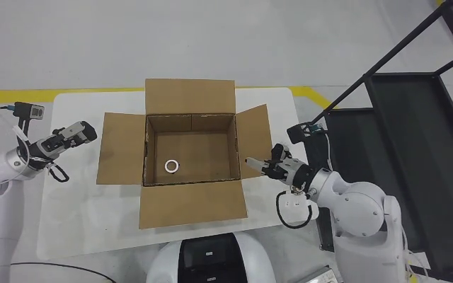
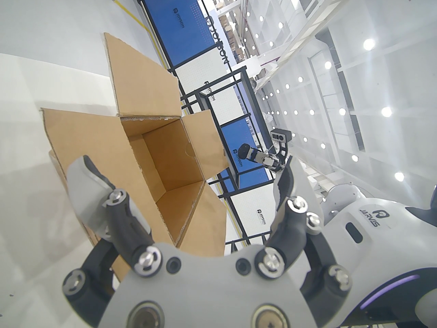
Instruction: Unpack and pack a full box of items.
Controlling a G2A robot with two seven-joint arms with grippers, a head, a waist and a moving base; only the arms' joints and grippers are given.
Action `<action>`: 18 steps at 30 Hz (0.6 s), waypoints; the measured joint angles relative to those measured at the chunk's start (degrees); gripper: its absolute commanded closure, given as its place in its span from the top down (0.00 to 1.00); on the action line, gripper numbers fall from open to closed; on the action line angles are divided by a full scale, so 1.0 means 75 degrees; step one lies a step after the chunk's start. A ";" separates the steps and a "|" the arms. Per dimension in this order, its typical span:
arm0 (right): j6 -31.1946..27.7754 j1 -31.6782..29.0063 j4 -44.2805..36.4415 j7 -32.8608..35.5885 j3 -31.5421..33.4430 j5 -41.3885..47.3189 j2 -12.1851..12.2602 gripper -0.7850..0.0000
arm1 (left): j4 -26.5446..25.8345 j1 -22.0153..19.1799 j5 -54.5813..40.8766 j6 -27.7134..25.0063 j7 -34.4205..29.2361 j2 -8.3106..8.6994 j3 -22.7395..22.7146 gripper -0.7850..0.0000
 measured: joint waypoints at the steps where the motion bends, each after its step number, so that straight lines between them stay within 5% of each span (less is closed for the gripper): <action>1: -0.0004 -0.0003 0.0000 0.0006 0.0007 0.0005 0.0000 1.00 | 0.0000 0.0000 0.0000 0.0000 0.0000 0.0000 0.0000 1.00; 13: -0.0053 0.0008 0.0072 -0.0044 0.0012 -0.0145 0.0020 1.00 | 0.0000 0.0000 0.0000 0.0000 0.0000 0.0000 0.0000 1.00; 18: -0.0644 0.0958 0.0904 -0.0167 -0.1095 -0.0397 0.0059 1.00 | 0.0000 0.0000 0.0000 0.0000 0.0000 0.0000 0.0000 1.00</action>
